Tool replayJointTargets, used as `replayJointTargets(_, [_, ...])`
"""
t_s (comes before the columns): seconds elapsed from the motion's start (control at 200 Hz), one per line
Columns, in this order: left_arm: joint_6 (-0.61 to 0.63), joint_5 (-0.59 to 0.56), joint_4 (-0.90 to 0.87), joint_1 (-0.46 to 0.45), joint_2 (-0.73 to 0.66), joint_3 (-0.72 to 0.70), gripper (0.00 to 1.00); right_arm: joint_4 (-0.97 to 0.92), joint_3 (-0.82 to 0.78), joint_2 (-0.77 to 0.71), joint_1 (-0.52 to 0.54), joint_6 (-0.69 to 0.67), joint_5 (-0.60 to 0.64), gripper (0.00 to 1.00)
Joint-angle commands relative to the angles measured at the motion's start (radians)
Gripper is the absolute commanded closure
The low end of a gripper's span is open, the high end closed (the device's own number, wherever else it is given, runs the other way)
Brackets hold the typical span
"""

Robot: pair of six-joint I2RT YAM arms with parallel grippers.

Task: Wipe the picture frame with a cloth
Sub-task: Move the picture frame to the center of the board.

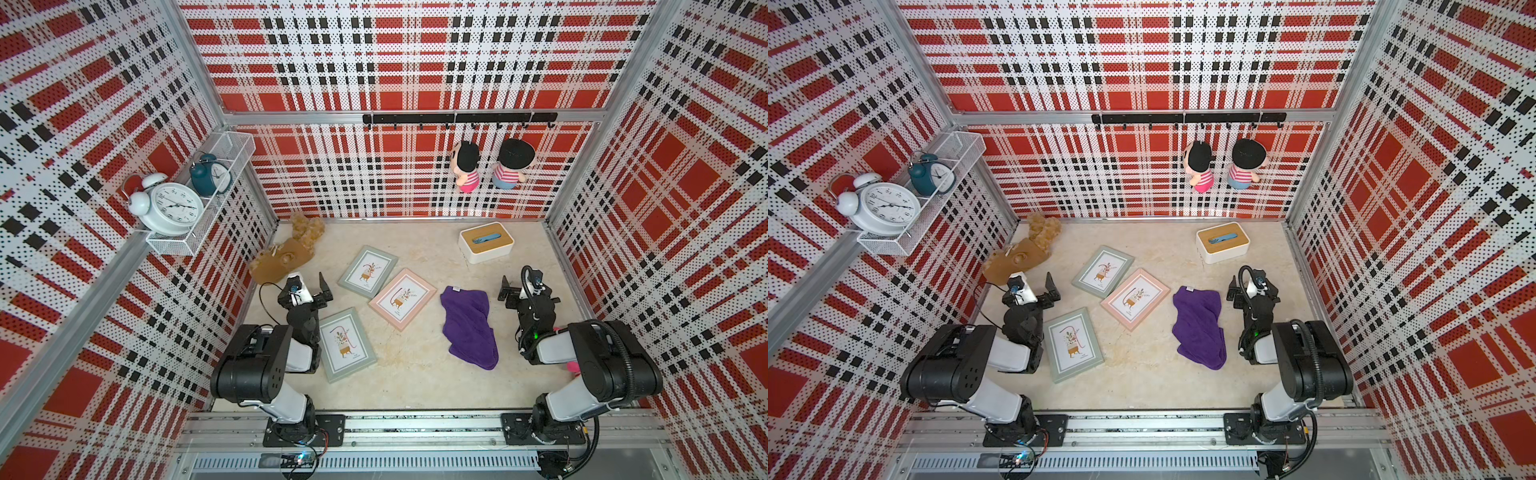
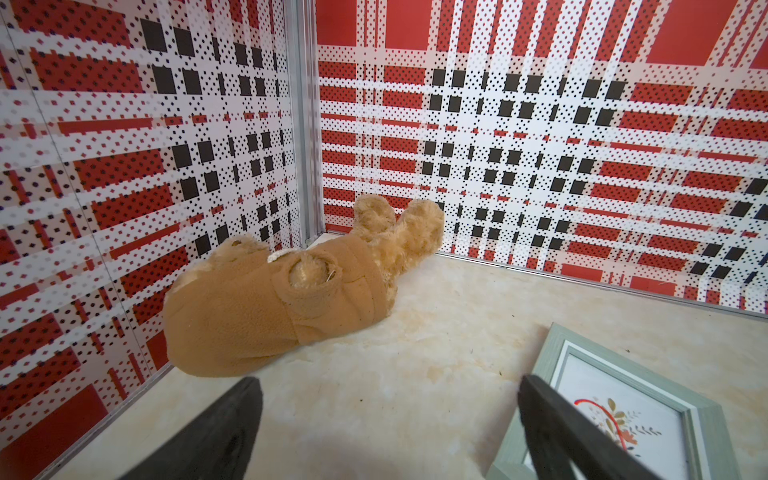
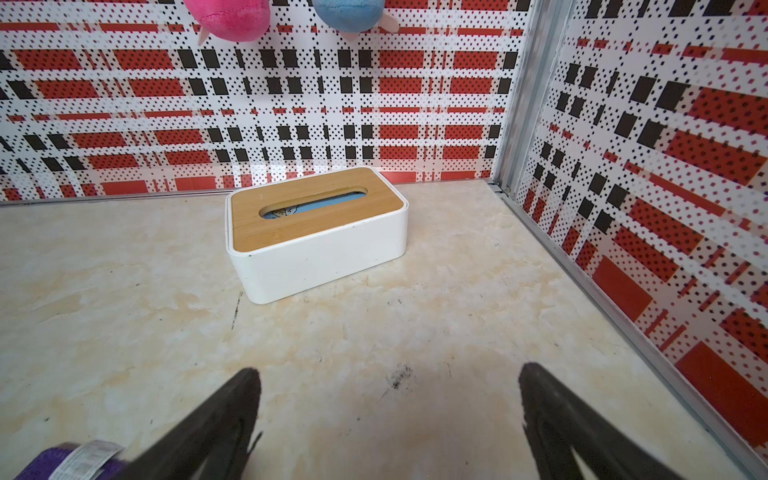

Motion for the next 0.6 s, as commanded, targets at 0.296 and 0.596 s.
replayJointTargets(0.296, [0.051, -0.106, -0.093, -0.064, -0.162, -0.007, 0.01, 0.278, -0.122, 0.003, -0.003, -0.017, -0.004, 0.0])
replayJointTargets(0.596, [-0.09, -0.108, -0.518, -0.106, -0.378, 0.157, 0.02, -0.276, 0.013, -0.349, 0.028, 0.033, 0.131, 0.0])
